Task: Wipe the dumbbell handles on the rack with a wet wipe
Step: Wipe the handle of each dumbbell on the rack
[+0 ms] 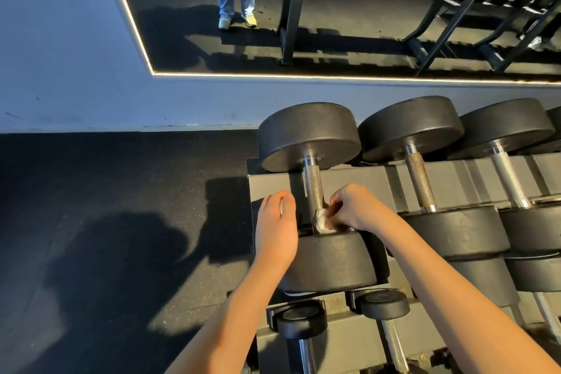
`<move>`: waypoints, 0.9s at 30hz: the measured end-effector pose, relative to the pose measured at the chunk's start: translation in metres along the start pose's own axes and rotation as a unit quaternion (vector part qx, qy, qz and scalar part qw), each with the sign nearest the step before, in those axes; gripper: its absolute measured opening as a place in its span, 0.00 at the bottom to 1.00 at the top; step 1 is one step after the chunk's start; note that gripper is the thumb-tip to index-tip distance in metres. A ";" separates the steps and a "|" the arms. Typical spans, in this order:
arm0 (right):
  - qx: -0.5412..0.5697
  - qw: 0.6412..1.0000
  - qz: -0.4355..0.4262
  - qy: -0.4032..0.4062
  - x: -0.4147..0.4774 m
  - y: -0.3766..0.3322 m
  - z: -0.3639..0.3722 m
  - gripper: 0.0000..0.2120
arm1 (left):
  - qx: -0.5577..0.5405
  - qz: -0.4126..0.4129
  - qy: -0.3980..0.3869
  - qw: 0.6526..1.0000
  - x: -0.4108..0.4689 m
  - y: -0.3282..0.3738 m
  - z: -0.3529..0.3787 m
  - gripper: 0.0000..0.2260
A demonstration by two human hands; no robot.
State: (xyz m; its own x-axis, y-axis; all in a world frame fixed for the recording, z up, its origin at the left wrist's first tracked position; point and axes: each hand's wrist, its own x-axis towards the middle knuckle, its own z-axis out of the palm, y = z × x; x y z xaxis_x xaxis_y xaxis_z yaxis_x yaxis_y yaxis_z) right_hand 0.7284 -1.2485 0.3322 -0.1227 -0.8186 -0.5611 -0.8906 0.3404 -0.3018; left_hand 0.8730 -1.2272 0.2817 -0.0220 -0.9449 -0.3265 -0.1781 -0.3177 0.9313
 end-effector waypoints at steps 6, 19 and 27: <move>0.200 0.965 -0.009 0.171 0.011 -0.006 0.000 0.11 | -0.007 -0.018 -0.029 0.999 0.006 -0.001 0.000 0.17; 0.264 0.927 -0.035 0.263 0.032 -0.021 -0.004 0.04 | -0.080 -0.044 -0.015 0.996 0.009 -0.002 0.000 0.07; 0.186 0.973 -0.015 0.136 0.017 -0.004 0.002 0.02 | -0.089 -0.026 -0.007 0.996 0.007 -0.001 -0.001 0.08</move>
State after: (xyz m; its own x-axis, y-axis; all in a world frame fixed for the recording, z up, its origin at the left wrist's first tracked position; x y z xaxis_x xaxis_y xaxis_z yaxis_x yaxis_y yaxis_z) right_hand 0.7307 -1.2628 0.3225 -0.2563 -0.9056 -0.3381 -0.6819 0.4173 -0.6008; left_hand 0.8735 -1.2332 0.2790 -0.0321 -0.9263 -0.3755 -0.0018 -0.3757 0.9268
